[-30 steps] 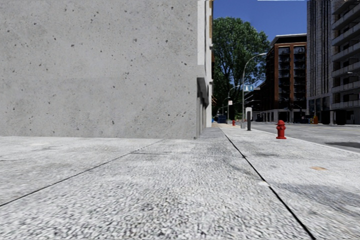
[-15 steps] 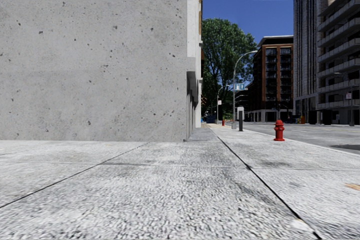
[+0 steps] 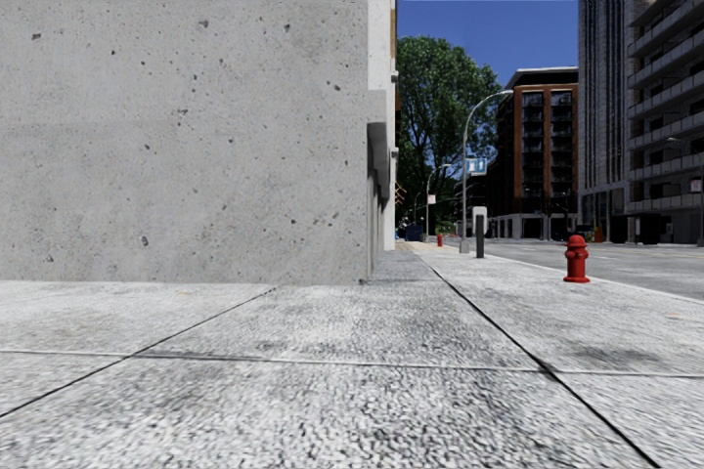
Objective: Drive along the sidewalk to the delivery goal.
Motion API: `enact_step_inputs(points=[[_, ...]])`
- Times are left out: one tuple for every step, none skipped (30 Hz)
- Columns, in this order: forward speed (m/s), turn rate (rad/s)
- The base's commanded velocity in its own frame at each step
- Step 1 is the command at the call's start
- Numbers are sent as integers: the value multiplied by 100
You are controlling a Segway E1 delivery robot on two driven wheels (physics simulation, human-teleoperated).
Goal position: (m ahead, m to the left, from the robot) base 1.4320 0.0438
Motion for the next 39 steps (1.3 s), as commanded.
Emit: enact_step_inputs(points=[[200,0],[200,0],[200,0],[200,0],[200,0],[185,0],[185,0],[162,0],[139,0],[123,0],[110,0],[110,0],[100,0],[97,0],[96,0],[96,0],[96,0],[96,0],[96,0],[96,0],[96,0],[96,0],[96,0],[90,0],[84,0],[84,0],[83,0],[82,0],[79,0],[70,0],[70,0],[60,0],[38,0],[0,0],[0,0],[0,0],[0,0],[0,0],[0,0]])
